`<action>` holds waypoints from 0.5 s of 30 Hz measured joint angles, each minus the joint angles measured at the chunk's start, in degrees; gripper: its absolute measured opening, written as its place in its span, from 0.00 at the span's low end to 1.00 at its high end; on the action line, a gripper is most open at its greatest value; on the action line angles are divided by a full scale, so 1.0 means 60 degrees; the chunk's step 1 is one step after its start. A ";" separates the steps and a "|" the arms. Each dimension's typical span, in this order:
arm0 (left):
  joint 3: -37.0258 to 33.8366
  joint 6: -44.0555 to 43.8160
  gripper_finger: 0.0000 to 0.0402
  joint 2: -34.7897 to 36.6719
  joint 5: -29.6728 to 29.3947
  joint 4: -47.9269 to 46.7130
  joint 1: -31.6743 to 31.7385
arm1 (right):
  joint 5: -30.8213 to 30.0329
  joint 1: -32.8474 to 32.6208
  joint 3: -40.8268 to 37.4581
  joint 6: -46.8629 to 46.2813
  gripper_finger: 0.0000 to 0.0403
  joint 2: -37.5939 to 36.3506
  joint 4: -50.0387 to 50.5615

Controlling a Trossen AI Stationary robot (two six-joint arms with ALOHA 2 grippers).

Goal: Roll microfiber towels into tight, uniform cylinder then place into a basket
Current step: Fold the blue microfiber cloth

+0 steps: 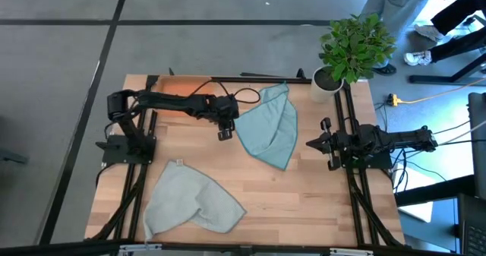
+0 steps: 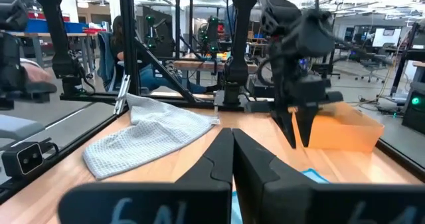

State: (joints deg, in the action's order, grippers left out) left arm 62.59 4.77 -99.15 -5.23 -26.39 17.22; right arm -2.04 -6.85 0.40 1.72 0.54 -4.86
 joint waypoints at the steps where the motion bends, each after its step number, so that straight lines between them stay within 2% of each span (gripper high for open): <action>1: 0.0000 -0.0003 0.24 -0.0117 0.0000 0.0048 0.0045 | 0.0004 0.0000 0.0000 -0.0004 0.02 0.0000 0.0008; 10: -0.0004 0.0157 0.24 -0.0634 0.0060 0.0365 0.0743 | 0.0000 0.0000 -0.0003 -0.0004 0.02 0.0000 0.0015; 15: -0.0004 0.0159 0.24 -0.0631 0.1217 0.0724 0.1038 | 0.0004 0.0000 0.0000 0.0000 0.02 0.0000 0.0015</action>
State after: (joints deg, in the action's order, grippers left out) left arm 62.57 5.73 -102.94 2.06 -22.05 23.45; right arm -2.02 -6.85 0.40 1.72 0.54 -4.78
